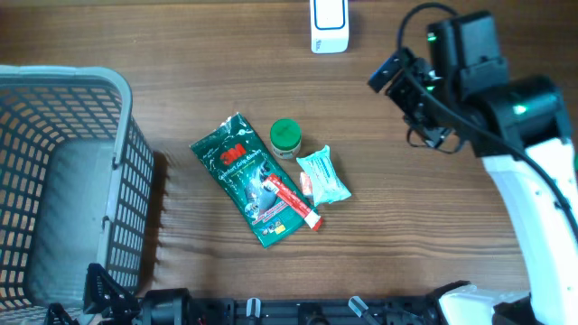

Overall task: Scan the item barcode
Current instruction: 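Reach the right gripper to the mint wet-wipe pack, then grasp the wet-wipe pack and lift it toward the scanner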

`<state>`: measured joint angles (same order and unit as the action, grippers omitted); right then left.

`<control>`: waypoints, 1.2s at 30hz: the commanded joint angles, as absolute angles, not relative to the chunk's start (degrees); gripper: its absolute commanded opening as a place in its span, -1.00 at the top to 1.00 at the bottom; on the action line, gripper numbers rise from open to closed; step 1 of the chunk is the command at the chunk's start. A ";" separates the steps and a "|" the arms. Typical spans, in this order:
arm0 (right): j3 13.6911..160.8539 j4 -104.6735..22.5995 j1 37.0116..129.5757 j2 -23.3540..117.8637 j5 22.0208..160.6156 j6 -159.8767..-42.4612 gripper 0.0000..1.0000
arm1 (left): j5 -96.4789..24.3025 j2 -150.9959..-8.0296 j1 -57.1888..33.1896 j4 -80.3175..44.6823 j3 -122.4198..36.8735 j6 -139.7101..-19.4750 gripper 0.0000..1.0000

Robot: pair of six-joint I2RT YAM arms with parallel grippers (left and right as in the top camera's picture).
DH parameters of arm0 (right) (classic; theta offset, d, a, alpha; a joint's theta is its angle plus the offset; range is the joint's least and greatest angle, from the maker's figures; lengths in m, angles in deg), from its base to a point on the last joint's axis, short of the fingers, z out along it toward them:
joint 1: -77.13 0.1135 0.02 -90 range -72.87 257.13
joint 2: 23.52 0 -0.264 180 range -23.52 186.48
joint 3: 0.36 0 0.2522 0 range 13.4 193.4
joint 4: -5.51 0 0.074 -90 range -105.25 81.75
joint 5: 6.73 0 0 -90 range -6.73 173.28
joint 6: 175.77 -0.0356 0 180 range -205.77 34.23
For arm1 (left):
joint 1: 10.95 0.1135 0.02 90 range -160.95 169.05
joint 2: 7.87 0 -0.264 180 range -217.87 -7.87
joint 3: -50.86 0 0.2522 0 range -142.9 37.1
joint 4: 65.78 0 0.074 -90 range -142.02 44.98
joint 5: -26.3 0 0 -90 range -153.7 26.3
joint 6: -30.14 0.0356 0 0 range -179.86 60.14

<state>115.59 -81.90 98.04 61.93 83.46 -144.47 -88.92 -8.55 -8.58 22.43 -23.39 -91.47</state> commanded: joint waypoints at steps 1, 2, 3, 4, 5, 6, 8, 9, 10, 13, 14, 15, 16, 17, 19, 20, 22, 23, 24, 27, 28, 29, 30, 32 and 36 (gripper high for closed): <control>114.87 -81.35 101.07 67.20 79.83 -144.47 -0.99 | -88.41 -8.12 -8.43 23.77 -22.36 -91.87 -1.00; 114.87 -81.40 102.12 69.76 79.77 -144.16 -0.99 | -88.41 -8.12 -8.43 23.77 -22.36 -91.87 -1.00; 114.87 -81.33 102.54 71.53 79.77 -143.70 -0.99 | -88.41 -8.12 -8.43 23.77 -22.36 -91.87 -1.00; 114.87 -80.98 102.82 72.88 79.77 -143.00 -0.99 | -88.41 -8.14 -8.43 23.77 -22.36 -91.87 -1.00; 114.87 -80.59 103.06 74.13 79.79 -142.41 -1.00 | -88.41 -8.14 -8.43 23.77 -22.36 -91.87 -1.00; 114.87 -80.11 103.35 75.81 79.81 -141.30 -1.00 | -88.41 -8.14 -8.43 23.77 -22.36 -91.87 -1.00; 114.87 -78.82 103.65 77.97 79.83 -138.13 -0.99 | -88.41 -8.14 -8.43 23.77 -22.36 -91.87 -1.00; 114.87 -78.25 103.87 78.56 79.83 -136.47 -1.00 | -88.41 -8.14 -8.43 23.77 -22.36 -91.87 -1.00; 114.87 -77.77 104.18 79.20 79.79 -134.83 -0.99 | -88.41 -8.14 -8.43 23.77 -22.36 -91.87 -1.00; 114.87 -76.04 105.77 79.79 79.57 -126.94 -0.99 | -88.41 -8.12 -8.43 23.77 -22.36 -91.87 -1.00; 114.85 -75.78 106.41 79.83 79.35 -122.87 -1.00 | -88.41 -8.12 -8.43 23.77 -22.36 -91.87 -1.00; 114.80 -75.84 107.08 79.90 79.09 -118.48 -0.97 | -88.41 -8.14 -8.43 23.77 -22.36 -91.87 -1.00; 114.47 -76.06 107.81 79.92 79.18 -114.70 -0.97 | -88.41 -8.14 -8.43 23.77 -22.36 -91.87 -1.00; 114.06 -76.52 108.37 79.92 79.13 -113.71 -0.97 | -88.41 -8.14 -8.43 23.77 -22.36 -91.87 -1.00; 112.40 -77.11 109.95 79.96 79.15 -113.85 -0.92 | -88.41 -8.12 -8.43 23.77 -22.36 -91.87 -1.00; 110.85 -76.54 111.04 80.01 78.61 -113.80 -0.92 | -88.41 -8.12 -8.43 23.77 -22.36 -91.87 -1.00; 107.65 -74.42 112.92 80.14 76.05 -113.78 -0.92 | -88.41 -8.12 -8.43 23.77 -22.36 -91.87 -1.00; 105.58 -72.89 113.99 80.16 74.41 -113.69 -0.92 | -88.41 -8.14 -8.43 23.77 -22.36 -91.87 -1.00; 103.70 -71.41 114.93 80.16 73.54 -113.04 -0.92 | -88.41 -8.12 -8.43 23.77 -22.36 -91.84 -1.00; 97.29 -64.63 118.56 80.16 72.90 -110.46 -0.91 | -88.41 -8.14 -8.43 23.77 -22.36 -91.87 -1.00; 95.39 -62.31 119.91 80.16 72.29 -109.71 -0.89 | -88.41 -8.12 -8.43 23.77 -22.36 -91.87 -1.00; 93.73 -60.52 121.25 80.16 71.53 -109.76 -0.88 | -88.41 -8.14 -8.43 23.77 -22.36 -91.87 -1.00; 92.75 -59.50 122.30 80.16 70.91 -109.76 -0.87 | -88.41 -8.12 -8.43 23.77 -22.36 -91.87 -1.00; 91.39 -58.47 124.77 80.16 67.33 -109.96 -0.85 | -88.41 -8.12 -8.43 23.77 -22.36 -91.87 -1.00; 89.88 -58.14 127.59 80.16 57.49 -113.87 -0.70 | -88.41 -8.14 -8.43 23.77 -22.36 -91.87 -1.00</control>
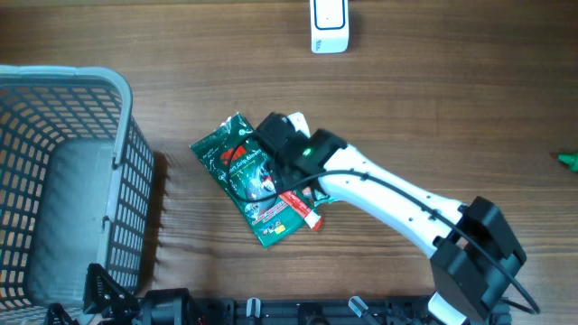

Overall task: Scan the item barcode
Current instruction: 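Grasp the wet-wipe pack and lift it toward the scanner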

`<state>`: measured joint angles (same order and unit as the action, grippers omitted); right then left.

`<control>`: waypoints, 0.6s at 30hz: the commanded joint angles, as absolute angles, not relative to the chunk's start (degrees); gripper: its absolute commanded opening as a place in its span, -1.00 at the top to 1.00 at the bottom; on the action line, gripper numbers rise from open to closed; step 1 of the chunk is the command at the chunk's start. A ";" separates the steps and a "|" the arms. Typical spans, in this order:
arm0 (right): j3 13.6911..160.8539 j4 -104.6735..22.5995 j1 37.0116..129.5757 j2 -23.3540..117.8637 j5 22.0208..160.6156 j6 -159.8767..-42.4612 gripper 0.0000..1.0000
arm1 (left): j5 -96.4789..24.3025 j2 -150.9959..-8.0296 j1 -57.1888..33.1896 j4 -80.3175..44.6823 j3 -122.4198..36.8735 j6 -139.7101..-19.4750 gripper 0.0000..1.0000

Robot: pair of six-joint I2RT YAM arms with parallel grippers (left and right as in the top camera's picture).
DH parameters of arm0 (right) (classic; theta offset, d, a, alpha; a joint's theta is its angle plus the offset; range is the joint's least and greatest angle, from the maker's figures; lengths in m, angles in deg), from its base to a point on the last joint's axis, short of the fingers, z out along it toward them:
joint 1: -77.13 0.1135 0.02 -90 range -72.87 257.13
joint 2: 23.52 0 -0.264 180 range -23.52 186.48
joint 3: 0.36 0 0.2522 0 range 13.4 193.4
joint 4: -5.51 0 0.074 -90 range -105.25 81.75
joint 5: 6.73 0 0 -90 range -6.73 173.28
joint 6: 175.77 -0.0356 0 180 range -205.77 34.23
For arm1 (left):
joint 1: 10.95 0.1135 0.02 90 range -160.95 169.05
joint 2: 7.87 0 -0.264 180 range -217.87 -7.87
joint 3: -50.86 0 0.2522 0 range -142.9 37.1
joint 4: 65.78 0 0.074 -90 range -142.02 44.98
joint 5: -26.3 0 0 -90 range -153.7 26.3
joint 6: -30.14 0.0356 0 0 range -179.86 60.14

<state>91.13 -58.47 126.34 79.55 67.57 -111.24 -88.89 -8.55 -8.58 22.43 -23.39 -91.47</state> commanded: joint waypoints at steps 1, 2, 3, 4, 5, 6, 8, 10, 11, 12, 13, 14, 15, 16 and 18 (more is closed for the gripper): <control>89.73 -58.25 127.59 80.16 56.58 -115.00 -0.65 | -88.41 -8.12 -8.43 23.77 -22.36 -91.87 -1.00; 89.71 -58.23 127.48 80.40 56.25 -116.36 -0.58 | -88.41 -8.12 -8.43 23.77 -22.36 -91.87 -1.00; 89.71 -58.23 127.41 80.58 56.25 -117.82 -0.52 | -88.41 -8.12 -8.43 23.77 -22.36 -91.87 -1.00; 89.73 -58.34 127.41 80.90 56.77 -118.41 -0.44 | -88.41 -8.14 -8.43 23.77 -22.36 -91.87 -1.00; 89.71 -58.40 127.43 81.12 57.95 -118.37 -0.38 | -88.41 -8.14 -8.43 23.77 -22.36 -91.87 -1.00; 89.71 -58.42 127.43 81.58 59.90 -118.37 -0.32 | -88.41 -8.14 -8.43 23.77 -22.36 -91.84 -1.00; 89.71 -58.64 127.43 82.85 61.98 -118.59 -0.31 | -88.41 -8.14 -8.43 23.77 -22.36 -91.84 -1.00; 89.71 -59.65 127.43 84.31 61.91 -118.94 -0.30 | -88.41 -8.12 -8.43 23.77 -22.36 -91.87 -1.00; 89.71 -60.04 127.43 85.06 61.87 -118.94 -0.29 | -88.41 -8.12 -8.43 23.77 -22.36 -91.87 -1.00; 89.71 -60.37 127.43 85.84 61.45 -118.96 -0.25 | -88.41 -8.14 -8.43 23.77 -22.36 -91.87 -1.00; 89.71 -60.85 127.43 87.18 60.71 -119.05 -0.21 | -88.41 -8.12 -8.43 23.77 -22.36 -91.87 -1.00; 89.71 -61.18 127.43 88.20 60.14 -119.42 -0.14 | -88.41 -8.12 -8.43 23.77 -22.36 -91.87 -1.00; 89.71 -61.44 127.43 88.84 59.79 -120.29 -0.13 | -88.41 -8.12 -8.43 23.77 -22.36 -91.87 -1.00; 89.71 -61.64 127.43 89.43 59.48 -120.95 -0.13 | -88.41 -8.12 -8.43 23.77 -22.36 -91.87 -1.00; 89.71 -61.75 127.43 90.76 59.53 -120.95 -0.12 | -88.41 -8.12 -8.43 23.77 -22.36 -91.87 -1.00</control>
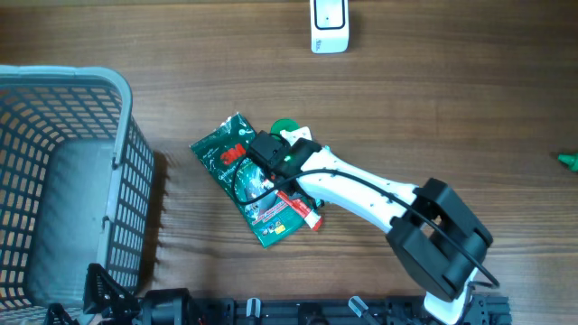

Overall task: Scan the item barcode
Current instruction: 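Grasp the wet-wipe pack and lift it toward the scanner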

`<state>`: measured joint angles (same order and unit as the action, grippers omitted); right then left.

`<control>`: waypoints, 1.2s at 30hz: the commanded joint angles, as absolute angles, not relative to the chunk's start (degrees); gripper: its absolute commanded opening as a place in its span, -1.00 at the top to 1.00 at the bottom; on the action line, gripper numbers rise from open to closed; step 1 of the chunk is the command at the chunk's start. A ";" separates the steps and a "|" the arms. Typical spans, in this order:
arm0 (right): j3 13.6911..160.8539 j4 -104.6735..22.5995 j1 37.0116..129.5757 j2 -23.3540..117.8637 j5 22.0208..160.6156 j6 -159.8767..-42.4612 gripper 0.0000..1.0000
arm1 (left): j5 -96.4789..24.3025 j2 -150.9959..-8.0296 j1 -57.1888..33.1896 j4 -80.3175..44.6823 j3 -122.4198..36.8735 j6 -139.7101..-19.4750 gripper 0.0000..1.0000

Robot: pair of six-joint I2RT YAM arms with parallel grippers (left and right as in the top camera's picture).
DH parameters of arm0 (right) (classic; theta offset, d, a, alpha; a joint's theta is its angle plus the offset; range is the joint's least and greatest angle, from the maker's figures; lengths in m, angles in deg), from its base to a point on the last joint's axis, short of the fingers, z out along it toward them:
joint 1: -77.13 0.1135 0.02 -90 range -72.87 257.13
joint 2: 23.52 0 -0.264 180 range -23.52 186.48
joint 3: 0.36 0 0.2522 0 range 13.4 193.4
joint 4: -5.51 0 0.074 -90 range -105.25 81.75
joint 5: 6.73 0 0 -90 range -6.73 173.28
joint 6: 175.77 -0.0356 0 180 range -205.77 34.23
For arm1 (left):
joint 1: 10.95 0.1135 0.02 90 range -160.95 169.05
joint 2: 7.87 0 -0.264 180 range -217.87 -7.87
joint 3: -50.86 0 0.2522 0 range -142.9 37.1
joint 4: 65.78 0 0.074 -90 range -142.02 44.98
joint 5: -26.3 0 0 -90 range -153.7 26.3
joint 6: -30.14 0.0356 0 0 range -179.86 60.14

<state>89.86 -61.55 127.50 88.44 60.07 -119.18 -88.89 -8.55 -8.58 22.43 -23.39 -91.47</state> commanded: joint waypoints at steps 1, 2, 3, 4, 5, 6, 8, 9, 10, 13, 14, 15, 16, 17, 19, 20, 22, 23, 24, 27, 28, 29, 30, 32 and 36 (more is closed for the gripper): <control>89.71 -61.90 127.41 91.31 59.53 -120.95 -0.12 | -88.41 -8.12 -8.43 23.77 -22.36 -91.87 -1.00; 89.67 -61.92 127.41 91.66 59.53 -120.97 -0.10 | -88.41 -8.12 -8.43 23.77 -22.36 -91.87 -1.00; 89.67 -61.86 127.41 92.05 59.53 -120.88 -0.02 | -88.41 -8.14 -8.43 23.77 -22.36 -91.84 -1.00; 89.67 -61.86 127.41 92.33 59.53 -120.84 0.17 | -88.41 -8.12 -8.43 23.77 -22.36 -91.87 -1.00; 89.64 -61.88 127.41 92.47 59.59 -120.84 0.28 | -88.41 -8.14 -8.43 23.77 -22.36 -91.84 -1.00; 89.64 -61.90 127.41 92.55 59.79 -120.82 0.46 | -88.41 -8.14 -8.43 23.77 -22.36 -91.87 -1.00; 89.64 -61.83 127.41 92.55 60.79 -120.86 0.62 | -88.41 -8.12 -8.43 23.77 -22.36 -91.87 -1.00; 89.64 -61.86 127.41 92.55 61.32 -120.84 0.76 | -88.41 -8.14 -8.43 23.77 -22.36 -91.87 -1.00; 89.64 -61.86 127.41 92.55 61.58 -120.86 0.90 | -88.41 -8.12 -8.43 23.77 -22.36 -91.87 -1.00; 90.12 -61.62 127.08 92.47 66.94 -120.80 0.91 | -88.41 -8.14 -8.43 23.77 -22.36 -91.87 -1.00; 90.82 -61.70 126.58 92.33 69.52 -120.23 0.91 | -88.41 -8.14 -8.43 23.77 -22.36 -91.84 -1.00; 92.11 -62.51 124.99 91.18 73.36 -119.51 0.91 | -88.41 -8.14 -8.43 23.77 -22.36 -91.87 -1.00; 92.68 -62.82 123.89 90.17 75.85 -117.87 0.91 | -88.41 -8.14 -8.43 23.77 -22.36 -91.84 -1.00; 93.14 -63.15 122.67 88.84 78.85 -115.83 0.91 | -88.41 -8.14 -8.43 23.77 -22.36 -91.84 -1.00; 93.53 -63.39 118.95 84.68 88.03 -110.09 0.91 | -88.41 -8.14 -8.43 23.77 -22.36 -91.87 -1.00; 93.53 -63.39 115.94 81.60 96.12 -105.34 0.91 | -88.41 -8.14 -8.43 23.77 -22.36 -91.87 -1.00; 93.53 -63.58 110.52 77.08 112.33 -97.63 0.91 | -88.41 -8.12 -8.43 23.77 -22.36 -91.87 -1.00; 93.53 -63.84 108.29 75.70 119.26 -95.14 0.91 | -88.41 -8.12 -8.43 23.77 -22.36 -91.87 -1.00; 93.53 -64.48 105.42 74.30 128.18 -91.51 0.91 | -88.41 -8.12 -8.43 23.77 -22.36 -91.87 -1.00; 93.53 -67.41 100.44 73.56 143.02 -86.94 0.91 | -88.41 -8.12 -8.43 23.77 -22.36 -91.87 -1.00; 93.53 -68.33 99.63 73.67 145.21 -87.44 0.91 | -88.41 -8.14 -8.43 23.77 -22.36 -91.87 -1.00; 93.53 -69.07 99.33 73.67 147.50 -87.51 0.91 | -88.41 -8.14 -8.43 23.77 -22.36 -91.87 -1.00; 93.53 -69.66 99.35 73.67 152.42 -87.46 0.91 | -88.41 -8.14 -8.43 23.77 -22.36 -91.87 -1.00; 93.53 -69.59 99.46 73.67 163.89 -87.79 0.91 | -88.41 -8.14 -8.43 23.77 -22.36 -91.87 -1.00; 93.53 -69.44 99.44 73.67 169.49 -100.10 0.91 | -88.41 -8.12 -8.43 23.77 -22.36 -91.87 -1.00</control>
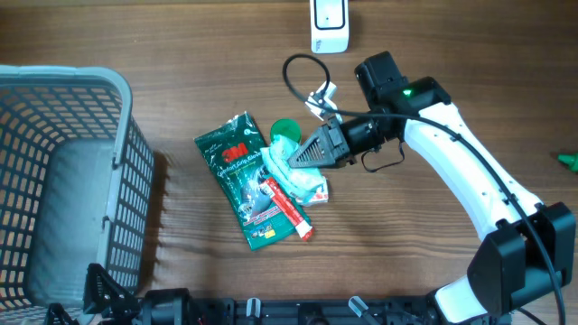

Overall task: Scan the item barcode
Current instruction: 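Grasp the wet-wipe pack and lift it toward the scanner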

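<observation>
The only view now is overhead. My right gripper (293, 162) lies sideways, pointing left, with its fingers drawn together on the upper edge of a pale teal packet (307, 185) in the middle of the table. A green 3M pouch (237, 171) lies just left of the packet, with a red tube (287, 208) resting on the pouch's lower right. A small jar with a green lid (285, 131) stands just above the gripper tips. A white scanner (329, 25) stands at the far edge. My left gripper is out of view.
A large grey mesh basket (108, 162) fills the left side of the table. A small green object (568, 161) pokes in at the right edge. A black cable (302, 81) loops above the right wrist. Dark hardware runs along the near edge.
My right arm has swung from reaching diagonally over the pouch to lying across from the right. The teal packet now sits further left, with the fingers on it. Pouch and tube shifted slightly.
At first my right arm was raised at the far right, away from the items. Then it reached over the pile, its wrist covering the jar and packet, and stayed there. Now the gripper comes in sideways from the right, shut on the shifted teal packet.
</observation>
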`<state>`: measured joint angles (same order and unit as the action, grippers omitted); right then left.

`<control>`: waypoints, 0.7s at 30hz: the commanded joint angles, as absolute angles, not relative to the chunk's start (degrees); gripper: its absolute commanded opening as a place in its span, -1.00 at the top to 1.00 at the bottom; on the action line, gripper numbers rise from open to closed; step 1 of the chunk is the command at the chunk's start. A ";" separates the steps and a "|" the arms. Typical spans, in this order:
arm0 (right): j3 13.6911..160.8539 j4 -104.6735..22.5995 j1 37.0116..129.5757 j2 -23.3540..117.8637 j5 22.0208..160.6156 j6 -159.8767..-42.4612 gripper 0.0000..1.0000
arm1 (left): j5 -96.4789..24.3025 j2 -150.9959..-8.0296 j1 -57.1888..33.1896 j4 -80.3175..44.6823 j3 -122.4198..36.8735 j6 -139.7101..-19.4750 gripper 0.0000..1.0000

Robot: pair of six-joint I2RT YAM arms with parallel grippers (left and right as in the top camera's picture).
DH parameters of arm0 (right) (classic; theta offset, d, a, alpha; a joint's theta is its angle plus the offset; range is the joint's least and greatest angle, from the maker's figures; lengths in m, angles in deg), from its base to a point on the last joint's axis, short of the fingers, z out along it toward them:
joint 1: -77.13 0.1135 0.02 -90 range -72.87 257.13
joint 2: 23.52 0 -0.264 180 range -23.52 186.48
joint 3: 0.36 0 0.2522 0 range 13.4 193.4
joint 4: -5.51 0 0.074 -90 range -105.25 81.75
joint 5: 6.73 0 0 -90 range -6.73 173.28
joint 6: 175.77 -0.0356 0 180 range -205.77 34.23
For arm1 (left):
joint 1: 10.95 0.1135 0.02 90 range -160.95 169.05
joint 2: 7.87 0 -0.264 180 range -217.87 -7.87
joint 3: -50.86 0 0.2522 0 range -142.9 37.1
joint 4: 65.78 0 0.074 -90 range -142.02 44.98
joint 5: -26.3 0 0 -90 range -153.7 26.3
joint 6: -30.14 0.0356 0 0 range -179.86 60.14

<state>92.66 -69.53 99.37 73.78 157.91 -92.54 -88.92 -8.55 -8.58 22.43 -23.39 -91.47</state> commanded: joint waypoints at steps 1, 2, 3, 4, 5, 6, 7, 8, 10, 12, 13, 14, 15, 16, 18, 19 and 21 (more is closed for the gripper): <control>93.53 -68.30 99.44 73.67 169.51 -104.84 0.92 | -88.41 -8.14 -8.43 23.77 -22.36 -91.87 -1.00; 93.53 -66.62 99.44 73.67 169.51 -108.97 0.91 | -88.41 -8.14 -8.43 23.77 -22.36 -91.87 -1.00; 93.53 -65.11 99.46 73.67 169.51 -112.64 0.91 | -88.41 -8.12 -8.43 23.77 -22.36 -91.87 -1.00; 93.53 -63.50 99.46 73.65 169.51 -117.80 0.91 | -88.41 -8.14 -8.43 23.77 -22.36 -91.87 -1.00; 93.53 -62.29 99.46 73.67 169.51 -121.21 0.91 | -88.41 -8.14 -8.43 23.77 -22.36 -91.87 -1.00; 93.53 -60.87 99.46 73.67 169.47 -123.92 0.91 | -88.41 -8.14 -8.43 23.77 -22.36 -91.87 -1.00; 93.53 -58.88 99.46 73.67 169.53 -126.11 0.91 | -88.41 -8.14 -8.43 23.77 -22.36 -91.87 -1.00; 93.53 -57.05 99.46 73.65 169.53 -127.46 0.91 | -88.41 -8.14 -8.43 23.77 -22.36 -91.87 -1.00; 93.53 -54.73 99.46 73.67 169.51 -128.34 0.91 | -88.41 -8.12 -8.43 23.77 -22.36 -91.87 -1.00; 93.53 -54.38 99.46 73.67 169.53 -128.36 0.91 | -88.39 -8.12 -8.43 23.77 -22.36 -91.87 -1.00; 93.53 -54.38 99.46 73.67 169.53 -128.36 0.91 | -88.41 -8.12 -8.43 23.77 -22.36 -91.87 -1.00; 93.53 -54.38 99.46 73.67 169.53 -128.36 0.91 | -88.41 -8.14 -8.43 23.77 -22.36 -91.87 -1.00; 93.53 -54.38 99.46 73.65 169.56 -128.34 0.91 | -88.41 -8.14 -8.43 23.77 -22.36 -91.84 -1.00; 93.53 -54.42 99.46 73.67 169.56 -128.36 0.91 | -88.41 -8.14 -8.43 23.77 -22.36 -91.87 -1.00; 93.53 -54.62 99.46 73.67 169.97 -128.21 0.91 | -88.41 -8.14 -8.43 23.77 -22.36 -91.87 -1.00; 93.53 -54.60 99.46 73.67 170.87 -127.81 0.91 | -88.41 -8.14 -8.43 23.77 -22.36 -91.87 -1.00; 93.53 -54.69 99.46 73.65 173.42 -127.29 0.92 | -88.41 -8.12 -8.43 23.77 -22.36 -91.87 -1.00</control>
